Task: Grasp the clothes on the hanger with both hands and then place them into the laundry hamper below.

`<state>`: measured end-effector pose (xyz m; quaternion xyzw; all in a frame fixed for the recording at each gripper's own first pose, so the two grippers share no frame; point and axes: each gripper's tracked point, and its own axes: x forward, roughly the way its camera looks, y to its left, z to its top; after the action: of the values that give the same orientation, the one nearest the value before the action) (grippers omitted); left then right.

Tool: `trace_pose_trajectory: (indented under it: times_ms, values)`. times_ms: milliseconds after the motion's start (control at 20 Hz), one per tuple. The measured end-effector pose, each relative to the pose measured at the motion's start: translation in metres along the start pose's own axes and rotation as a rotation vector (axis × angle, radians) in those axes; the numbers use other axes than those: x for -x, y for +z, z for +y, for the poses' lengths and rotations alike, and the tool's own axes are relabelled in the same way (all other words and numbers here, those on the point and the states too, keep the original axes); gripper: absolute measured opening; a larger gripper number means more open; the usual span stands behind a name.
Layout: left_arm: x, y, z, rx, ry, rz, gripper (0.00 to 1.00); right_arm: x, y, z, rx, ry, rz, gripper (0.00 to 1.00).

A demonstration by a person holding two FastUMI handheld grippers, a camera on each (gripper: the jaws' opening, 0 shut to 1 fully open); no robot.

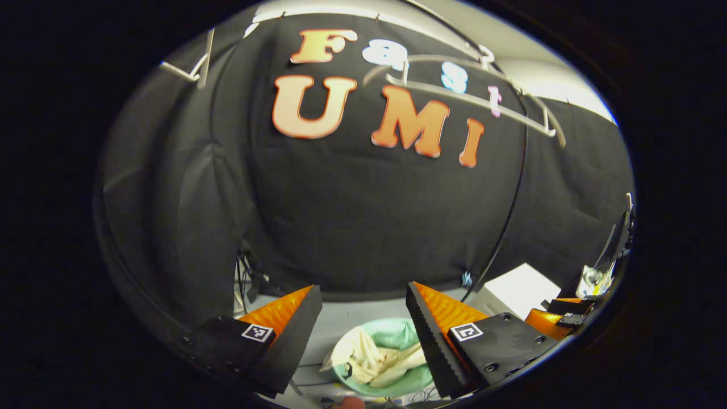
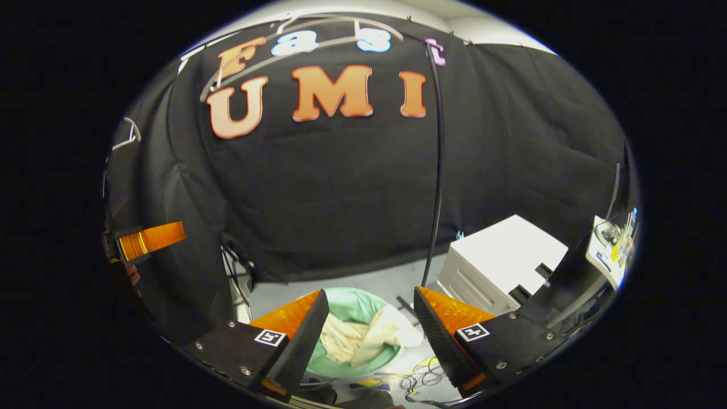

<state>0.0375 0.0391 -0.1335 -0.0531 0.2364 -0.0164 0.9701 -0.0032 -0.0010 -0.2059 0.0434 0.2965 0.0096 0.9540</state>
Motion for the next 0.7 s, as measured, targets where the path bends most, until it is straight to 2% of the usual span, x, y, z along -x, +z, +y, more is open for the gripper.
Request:
trace_pose_trajectory:
  times_ms: [150,250,300,400,500,650,700]
  values:
    - [0.017,0.057,0.000,-0.004,0.016,-0.150,1.00,0.029,0.086,0.000,-0.017,0.000,-0.180,0.93]
    - [0.031,0.086,-0.006,0.001,0.008,-0.231,0.94,0.048,0.123,-0.004,-0.012,-0.012,-0.281,0.93]
    - [0.037,0.098,-0.009,-0.006,0.004,-0.263,1.00,0.058,0.138,-0.007,-0.003,-0.021,-0.328,0.93]
    - [0.050,0.120,-0.012,-0.031,0.001,-0.330,0.97,0.073,0.159,-0.012,0.024,-0.039,-0.409,0.93]
    - [0.058,0.133,-0.017,-0.048,-0.003,-0.375,0.96,0.090,0.173,-0.018,0.042,-0.049,-0.436,0.93]
    - [0.073,0.155,-0.031,-0.049,-0.013,-0.435,0.94,0.110,0.195,-0.020,0.023,-0.031,-0.500,0.93]
    - [0.076,0.162,-0.033,-0.047,-0.017,-0.462,0.95,0.113,0.200,-0.019,0.012,-0.019,-0.516,0.96]
